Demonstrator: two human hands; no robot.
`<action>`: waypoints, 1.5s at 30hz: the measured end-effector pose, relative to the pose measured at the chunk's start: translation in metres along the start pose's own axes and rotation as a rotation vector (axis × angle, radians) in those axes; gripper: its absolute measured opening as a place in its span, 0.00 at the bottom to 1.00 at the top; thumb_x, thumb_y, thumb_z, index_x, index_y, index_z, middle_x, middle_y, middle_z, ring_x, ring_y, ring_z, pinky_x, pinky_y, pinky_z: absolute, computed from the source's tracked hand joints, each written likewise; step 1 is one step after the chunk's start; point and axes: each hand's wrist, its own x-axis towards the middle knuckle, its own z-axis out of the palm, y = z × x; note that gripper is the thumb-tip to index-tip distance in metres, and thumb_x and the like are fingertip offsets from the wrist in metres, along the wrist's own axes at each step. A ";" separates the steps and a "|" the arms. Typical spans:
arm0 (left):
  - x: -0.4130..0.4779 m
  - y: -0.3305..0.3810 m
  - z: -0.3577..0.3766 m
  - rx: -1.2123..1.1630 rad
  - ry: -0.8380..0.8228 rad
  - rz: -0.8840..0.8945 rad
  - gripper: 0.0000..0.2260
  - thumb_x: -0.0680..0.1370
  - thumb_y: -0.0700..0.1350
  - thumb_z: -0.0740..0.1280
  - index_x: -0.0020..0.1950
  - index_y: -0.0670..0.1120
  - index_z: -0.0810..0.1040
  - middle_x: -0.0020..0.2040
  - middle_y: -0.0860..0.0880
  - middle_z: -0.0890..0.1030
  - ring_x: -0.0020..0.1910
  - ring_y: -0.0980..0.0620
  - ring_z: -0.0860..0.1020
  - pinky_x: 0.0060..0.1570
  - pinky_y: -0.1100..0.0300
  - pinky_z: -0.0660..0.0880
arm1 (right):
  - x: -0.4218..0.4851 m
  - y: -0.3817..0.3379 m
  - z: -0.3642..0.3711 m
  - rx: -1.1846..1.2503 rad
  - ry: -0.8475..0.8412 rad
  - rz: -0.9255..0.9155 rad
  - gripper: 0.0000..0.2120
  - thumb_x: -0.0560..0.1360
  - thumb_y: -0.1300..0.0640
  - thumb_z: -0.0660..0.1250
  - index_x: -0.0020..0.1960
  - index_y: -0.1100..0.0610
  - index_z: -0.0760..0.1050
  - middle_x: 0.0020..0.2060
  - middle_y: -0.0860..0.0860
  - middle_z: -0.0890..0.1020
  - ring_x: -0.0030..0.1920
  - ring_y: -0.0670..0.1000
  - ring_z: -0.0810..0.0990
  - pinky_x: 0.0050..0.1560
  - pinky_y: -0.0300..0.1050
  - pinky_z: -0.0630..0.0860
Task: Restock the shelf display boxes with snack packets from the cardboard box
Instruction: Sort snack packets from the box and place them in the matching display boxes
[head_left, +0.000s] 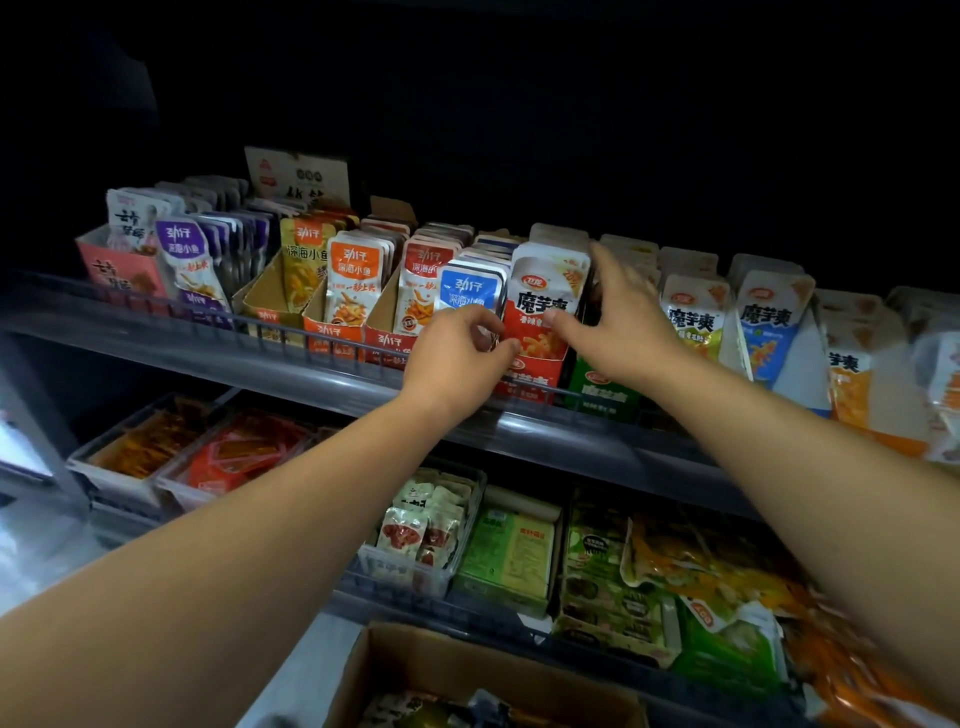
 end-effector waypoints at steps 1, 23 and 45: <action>-0.001 0.001 0.000 -0.011 0.000 0.000 0.08 0.78 0.51 0.74 0.54 0.51 0.81 0.42 0.50 0.80 0.43 0.52 0.80 0.45 0.53 0.80 | -0.001 0.001 0.000 0.025 0.024 0.006 0.42 0.75 0.40 0.69 0.81 0.50 0.51 0.76 0.54 0.66 0.75 0.58 0.64 0.72 0.60 0.68; -0.001 0.018 0.002 -0.057 -0.016 0.008 0.14 0.81 0.46 0.70 0.66 0.50 0.76 0.42 0.50 0.78 0.44 0.47 0.82 0.49 0.44 0.83 | -0.012 -0.003 0.003 0.122 0.122 0.049 0.27 0.78 0.43 0.68 0.72 0.53 0.66 0.50 0.48 0.78 0.49 0.51 0.79 0.44 0.47 0.76; -0.172 -0.111 0.016 0.634 -0.402 -0.049 0.15 0.81 0.57 0.63 0.62 0.50 0.78 0.57 0.44 0.80 0.55 0.40 0.80 0.51 0.49 0.78 | -0.301 0.063 0.131 -0.146 -0.669 0.016 0.21 0.80 0.44 0.63 0.71 0.48 0.70 0.62 0.48 0.76 0.64 0.52 0.73 0.57 0.47 0.74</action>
